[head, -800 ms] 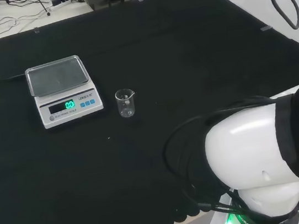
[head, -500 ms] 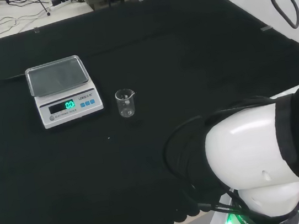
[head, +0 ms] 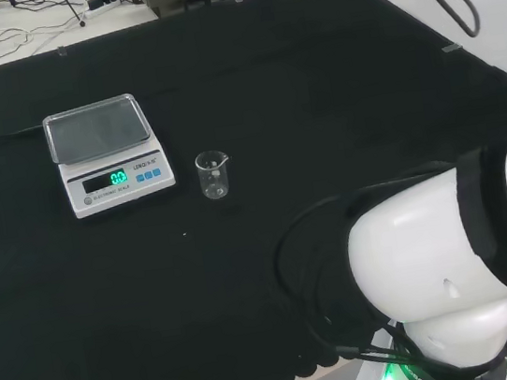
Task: Pick up the beaker.
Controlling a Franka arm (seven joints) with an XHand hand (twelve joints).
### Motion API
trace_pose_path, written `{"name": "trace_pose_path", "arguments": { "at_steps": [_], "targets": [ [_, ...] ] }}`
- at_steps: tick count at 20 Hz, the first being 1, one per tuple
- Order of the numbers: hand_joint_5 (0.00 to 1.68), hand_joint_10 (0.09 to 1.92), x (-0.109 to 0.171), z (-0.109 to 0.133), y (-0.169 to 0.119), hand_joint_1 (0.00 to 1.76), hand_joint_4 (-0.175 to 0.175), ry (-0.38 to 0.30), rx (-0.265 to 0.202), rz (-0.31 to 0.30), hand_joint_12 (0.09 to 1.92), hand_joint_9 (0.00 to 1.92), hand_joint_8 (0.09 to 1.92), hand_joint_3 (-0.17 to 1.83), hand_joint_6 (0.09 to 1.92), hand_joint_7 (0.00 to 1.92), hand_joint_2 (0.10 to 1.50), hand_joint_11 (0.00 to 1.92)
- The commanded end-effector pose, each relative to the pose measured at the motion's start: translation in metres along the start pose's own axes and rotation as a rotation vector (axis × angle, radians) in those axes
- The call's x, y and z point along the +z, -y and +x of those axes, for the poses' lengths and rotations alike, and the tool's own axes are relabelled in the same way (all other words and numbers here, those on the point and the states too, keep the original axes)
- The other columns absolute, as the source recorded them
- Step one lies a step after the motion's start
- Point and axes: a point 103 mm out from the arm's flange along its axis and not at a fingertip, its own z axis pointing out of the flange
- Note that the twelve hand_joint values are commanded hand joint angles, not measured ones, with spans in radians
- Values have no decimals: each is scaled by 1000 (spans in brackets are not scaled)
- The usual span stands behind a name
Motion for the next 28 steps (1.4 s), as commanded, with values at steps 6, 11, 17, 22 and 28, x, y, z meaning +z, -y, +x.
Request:
{"name": "trace_pose_path", "arguments": {
  "at_steps": [6,11,17,22,28],
  "targets": [
    [203,858,49,33,-38,614,-11,22,-52,-12,1463,364,776,464,187,185,750,0],
    [217,858,75,37,-49,617,-13,16,-49,14,1463,365,778,460,185,187,751,0],
    [229,859,106,40,-64,622,-16,-7,-46,54,1461,365,780,457,183,190,753,0],
    [238,860,136,45,-79,628,-19,-2,-42,54,1457,369,784,454,180,197,755,0],
    [247,862,156,50,-91,636,-21,-1,-44,78,1455,375,787,451,178,203,756,0]
  ]
}}
